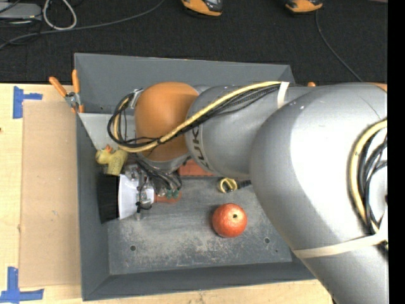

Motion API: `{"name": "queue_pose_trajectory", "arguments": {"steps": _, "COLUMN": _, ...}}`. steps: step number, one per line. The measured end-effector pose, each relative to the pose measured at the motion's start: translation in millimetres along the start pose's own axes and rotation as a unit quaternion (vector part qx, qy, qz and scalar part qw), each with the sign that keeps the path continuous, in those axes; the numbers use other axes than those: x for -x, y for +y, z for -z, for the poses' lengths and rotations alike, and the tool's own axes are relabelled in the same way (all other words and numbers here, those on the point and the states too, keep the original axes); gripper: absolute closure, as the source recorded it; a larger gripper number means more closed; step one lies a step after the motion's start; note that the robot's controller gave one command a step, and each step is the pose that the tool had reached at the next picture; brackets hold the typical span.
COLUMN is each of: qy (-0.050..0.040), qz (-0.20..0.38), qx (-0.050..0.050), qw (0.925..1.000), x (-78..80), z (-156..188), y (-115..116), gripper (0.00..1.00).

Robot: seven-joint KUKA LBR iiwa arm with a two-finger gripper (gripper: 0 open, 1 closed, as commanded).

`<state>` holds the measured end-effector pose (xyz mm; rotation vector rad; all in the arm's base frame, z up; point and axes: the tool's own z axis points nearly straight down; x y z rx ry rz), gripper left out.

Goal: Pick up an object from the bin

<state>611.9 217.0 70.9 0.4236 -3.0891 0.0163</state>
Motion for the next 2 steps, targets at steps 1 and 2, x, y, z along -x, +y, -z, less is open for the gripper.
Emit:
{"name": "queue_pose_trajectory", "arguments": {"steps": 1, "qy": -0.0029, "qz": 0.130, "qx": 0.001, "qw": 0.9916, "x": -10.4, "z": 0.8, "y": -4.1, "gripper": 1.00}}
{"name": "queue_pose_trajectory", "arguments": {"steps": 2, "qy": -0.0006, "qz": 0.097, "qx": 0.001, "qw": 0.9953, "x": -24.0, "z": 63.7, "y": -18.9, "gripper": 1.00}}
